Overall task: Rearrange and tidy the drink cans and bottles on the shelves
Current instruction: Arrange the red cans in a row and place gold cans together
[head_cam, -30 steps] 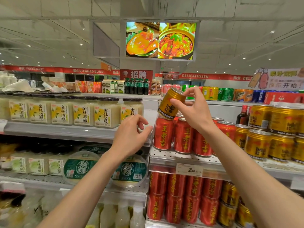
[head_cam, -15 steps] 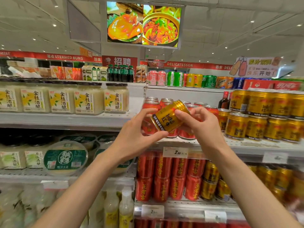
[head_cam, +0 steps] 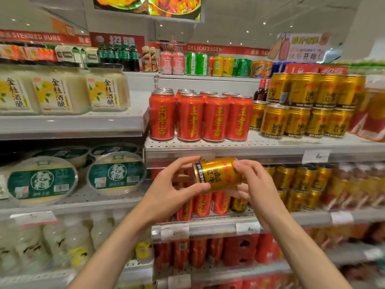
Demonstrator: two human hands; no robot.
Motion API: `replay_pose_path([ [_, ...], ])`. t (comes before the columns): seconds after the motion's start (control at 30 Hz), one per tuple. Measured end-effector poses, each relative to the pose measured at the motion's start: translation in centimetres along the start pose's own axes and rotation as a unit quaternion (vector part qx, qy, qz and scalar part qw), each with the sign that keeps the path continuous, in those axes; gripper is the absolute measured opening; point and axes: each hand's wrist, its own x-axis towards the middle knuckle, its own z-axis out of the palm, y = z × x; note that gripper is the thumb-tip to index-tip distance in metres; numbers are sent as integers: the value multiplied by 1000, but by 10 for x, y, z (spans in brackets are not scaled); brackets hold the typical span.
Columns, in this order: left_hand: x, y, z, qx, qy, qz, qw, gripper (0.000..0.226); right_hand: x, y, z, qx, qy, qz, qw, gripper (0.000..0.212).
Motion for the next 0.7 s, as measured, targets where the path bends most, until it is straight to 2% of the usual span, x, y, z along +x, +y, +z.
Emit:
replay_pose_path([
  [0.1,3,-5,23,-32,20,-17,999,49,2,8,-21,-14,-19,10,1000,18],
  [0.47,48,24,171,-86,61,-41,994,47,53,0,-170,-38,-51,-24,998,19],
  [0.7,81,57,246,-46,69,-51,995,48,82,-17,-254,-8,-77,-31,996,17],
])
